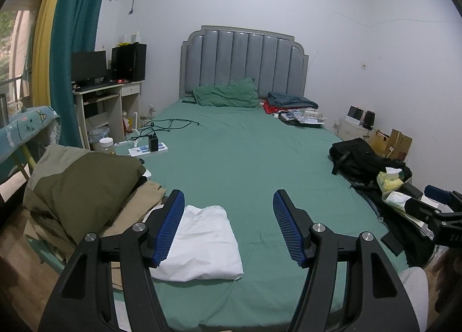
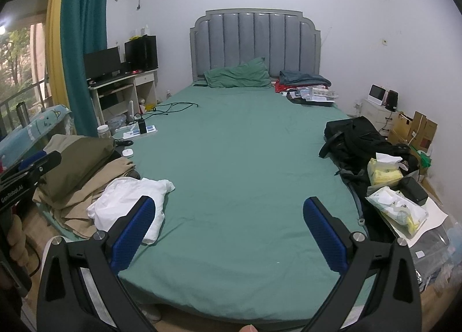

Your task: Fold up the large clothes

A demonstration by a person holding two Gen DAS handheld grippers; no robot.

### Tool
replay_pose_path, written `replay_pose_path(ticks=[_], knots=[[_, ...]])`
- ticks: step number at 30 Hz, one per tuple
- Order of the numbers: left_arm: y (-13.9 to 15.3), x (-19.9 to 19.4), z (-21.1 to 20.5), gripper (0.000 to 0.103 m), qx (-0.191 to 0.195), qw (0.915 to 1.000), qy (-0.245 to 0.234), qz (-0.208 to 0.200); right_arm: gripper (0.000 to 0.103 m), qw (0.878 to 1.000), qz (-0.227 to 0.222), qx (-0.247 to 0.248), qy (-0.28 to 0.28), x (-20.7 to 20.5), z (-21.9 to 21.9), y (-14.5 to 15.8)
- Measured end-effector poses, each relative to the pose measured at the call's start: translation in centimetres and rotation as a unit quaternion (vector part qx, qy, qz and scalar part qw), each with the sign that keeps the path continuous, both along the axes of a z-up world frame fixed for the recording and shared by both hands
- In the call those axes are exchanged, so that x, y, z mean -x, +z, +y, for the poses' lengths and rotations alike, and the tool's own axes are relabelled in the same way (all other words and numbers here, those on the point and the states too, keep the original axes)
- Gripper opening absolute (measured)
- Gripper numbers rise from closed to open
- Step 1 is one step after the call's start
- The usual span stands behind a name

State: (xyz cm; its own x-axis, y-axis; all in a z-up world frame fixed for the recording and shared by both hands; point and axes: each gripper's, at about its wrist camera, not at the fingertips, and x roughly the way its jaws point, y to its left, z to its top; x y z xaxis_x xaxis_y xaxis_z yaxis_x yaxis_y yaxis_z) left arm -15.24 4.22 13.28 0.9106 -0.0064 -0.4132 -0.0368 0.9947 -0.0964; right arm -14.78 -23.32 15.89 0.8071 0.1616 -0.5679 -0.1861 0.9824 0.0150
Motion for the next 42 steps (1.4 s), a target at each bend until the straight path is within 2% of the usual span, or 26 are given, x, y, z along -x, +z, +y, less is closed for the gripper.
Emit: replay_pose_path(ticks=[42], knots=[[0.09,0.16,0.79,0.067,0.000,1.0000,0.001,0.004,0.101,1.000,0.005,-0.002,0.001,0.14,0.23,-0.23]])
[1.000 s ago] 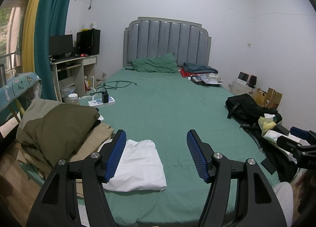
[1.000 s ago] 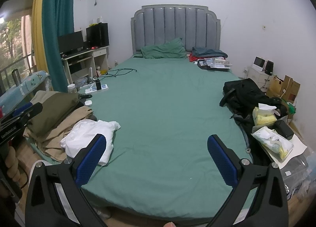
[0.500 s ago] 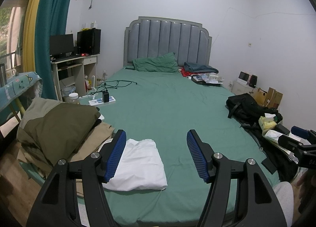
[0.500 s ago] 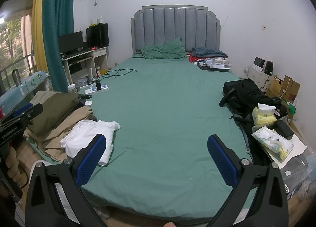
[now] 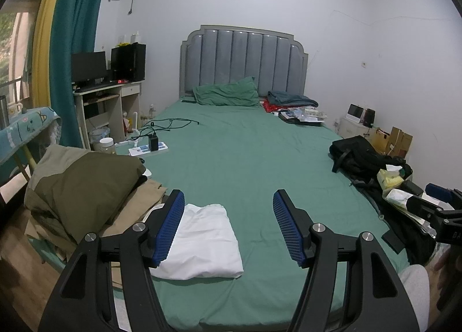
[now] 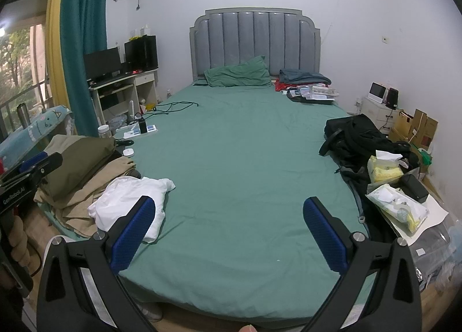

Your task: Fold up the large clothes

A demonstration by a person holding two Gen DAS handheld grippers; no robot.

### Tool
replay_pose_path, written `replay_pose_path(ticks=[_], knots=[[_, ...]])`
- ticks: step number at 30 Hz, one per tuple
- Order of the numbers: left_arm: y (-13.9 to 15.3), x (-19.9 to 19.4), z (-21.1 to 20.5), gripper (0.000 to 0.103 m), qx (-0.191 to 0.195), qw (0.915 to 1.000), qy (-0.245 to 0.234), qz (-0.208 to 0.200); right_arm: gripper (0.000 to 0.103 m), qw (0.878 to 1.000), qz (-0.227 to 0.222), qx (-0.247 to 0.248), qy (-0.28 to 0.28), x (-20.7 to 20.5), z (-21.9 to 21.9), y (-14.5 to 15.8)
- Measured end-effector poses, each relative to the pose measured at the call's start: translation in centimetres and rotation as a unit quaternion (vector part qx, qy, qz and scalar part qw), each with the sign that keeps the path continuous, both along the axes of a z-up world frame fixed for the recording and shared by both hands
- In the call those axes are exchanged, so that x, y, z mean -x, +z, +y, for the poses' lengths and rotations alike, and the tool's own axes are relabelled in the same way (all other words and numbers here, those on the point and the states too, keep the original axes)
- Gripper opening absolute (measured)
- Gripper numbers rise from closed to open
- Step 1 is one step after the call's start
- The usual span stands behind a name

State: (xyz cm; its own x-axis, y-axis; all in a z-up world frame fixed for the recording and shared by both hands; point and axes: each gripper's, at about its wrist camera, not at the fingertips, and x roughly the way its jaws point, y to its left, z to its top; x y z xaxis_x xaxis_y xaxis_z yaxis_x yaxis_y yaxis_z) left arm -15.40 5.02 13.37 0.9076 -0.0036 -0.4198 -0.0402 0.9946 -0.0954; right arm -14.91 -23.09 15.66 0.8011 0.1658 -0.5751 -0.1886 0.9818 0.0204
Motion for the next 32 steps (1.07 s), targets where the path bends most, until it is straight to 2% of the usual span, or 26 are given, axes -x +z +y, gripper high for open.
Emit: replay_pose_path(ticks=[32], knots=[[-0.16,-0.16,0.48,0.067,-0.003,1.0000,-0.003,0.002,0.101,1.000,0.001,-0.001,-0.002,0.16,0.04,-0.07]])
